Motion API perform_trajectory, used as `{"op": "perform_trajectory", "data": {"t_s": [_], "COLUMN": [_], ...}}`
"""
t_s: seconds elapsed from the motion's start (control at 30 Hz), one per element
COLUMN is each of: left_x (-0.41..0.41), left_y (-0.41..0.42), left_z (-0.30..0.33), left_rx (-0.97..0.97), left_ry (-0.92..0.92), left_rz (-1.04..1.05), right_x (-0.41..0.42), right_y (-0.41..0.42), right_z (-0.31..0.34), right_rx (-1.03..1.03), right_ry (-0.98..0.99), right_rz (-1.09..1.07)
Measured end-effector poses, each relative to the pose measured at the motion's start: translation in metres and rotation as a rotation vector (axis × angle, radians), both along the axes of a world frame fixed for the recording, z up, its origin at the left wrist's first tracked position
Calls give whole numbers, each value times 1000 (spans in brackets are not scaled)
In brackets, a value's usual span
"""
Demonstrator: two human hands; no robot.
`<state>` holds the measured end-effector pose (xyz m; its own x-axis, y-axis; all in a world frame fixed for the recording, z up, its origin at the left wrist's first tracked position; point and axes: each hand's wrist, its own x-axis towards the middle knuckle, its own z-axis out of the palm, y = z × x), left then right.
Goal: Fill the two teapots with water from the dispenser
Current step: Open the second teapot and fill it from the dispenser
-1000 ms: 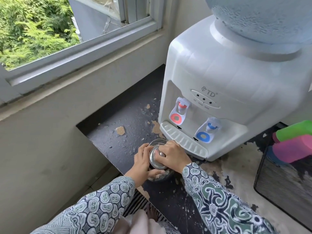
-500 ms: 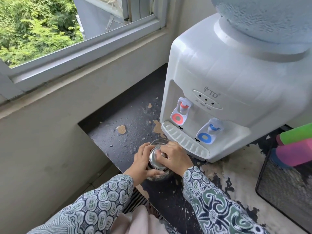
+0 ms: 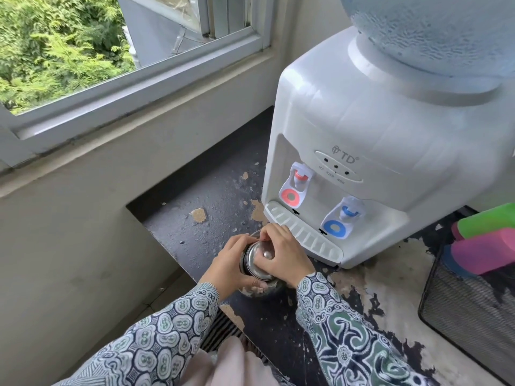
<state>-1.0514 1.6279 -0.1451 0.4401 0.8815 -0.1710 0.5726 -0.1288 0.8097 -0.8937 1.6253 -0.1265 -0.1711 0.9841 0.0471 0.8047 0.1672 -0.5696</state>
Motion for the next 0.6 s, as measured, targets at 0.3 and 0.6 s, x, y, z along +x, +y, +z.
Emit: {"op": "perform_trajectory", "data": {"t_s": [0.3,0.6], "left_x": [-1,-2], "left_y": [-2,-3], "left_z": [4,3], "left_rx": [-13,-13], "left_ry": [36,38], "left_rz": [17,36], "right_x": [-8,-11], "right_y": [8,3], "right_z": [9,6], "right_rx": [-96,-80], "right_ry": [-85,-34], "right_rz": [34,2]}}
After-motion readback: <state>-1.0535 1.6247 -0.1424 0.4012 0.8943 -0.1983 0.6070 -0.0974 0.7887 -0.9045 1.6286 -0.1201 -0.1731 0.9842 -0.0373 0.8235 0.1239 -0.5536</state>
